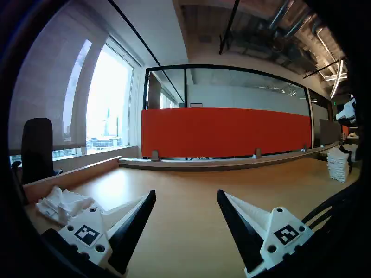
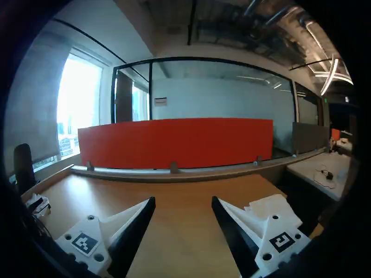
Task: Fold towel
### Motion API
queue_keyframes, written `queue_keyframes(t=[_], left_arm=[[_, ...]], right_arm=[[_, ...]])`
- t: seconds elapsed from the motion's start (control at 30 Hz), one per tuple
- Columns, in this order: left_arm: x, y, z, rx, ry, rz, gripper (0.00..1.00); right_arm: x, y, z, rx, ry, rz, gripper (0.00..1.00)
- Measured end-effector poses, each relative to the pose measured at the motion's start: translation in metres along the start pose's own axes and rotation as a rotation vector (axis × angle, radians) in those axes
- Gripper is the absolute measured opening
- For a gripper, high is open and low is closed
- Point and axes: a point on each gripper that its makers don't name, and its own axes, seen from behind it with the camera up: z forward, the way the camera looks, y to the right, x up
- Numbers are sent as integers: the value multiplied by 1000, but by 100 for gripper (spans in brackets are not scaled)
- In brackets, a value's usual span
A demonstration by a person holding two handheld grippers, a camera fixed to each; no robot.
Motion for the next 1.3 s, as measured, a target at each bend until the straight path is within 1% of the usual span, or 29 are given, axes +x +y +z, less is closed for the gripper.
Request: queue_keyframes(t=[0.3,0.5,0.7,0.9,1.3], left_arm=[[-1,1,0,0,0,0,98],[-2,1,1,0,0,0,98],[-3,2,1,0,0,0,98],[-3,2,1,0,1,0,98],[-2,3,0,0,0,0,98]], right_arm=[[9,2,1,18,44,-8,94],[14,17,-1,3,89,-9,94],[9,36,3,-18,119,-21,94],[-8,49,9,-23,143,-19,94],[-67,59,19,-17,135,2,94]])
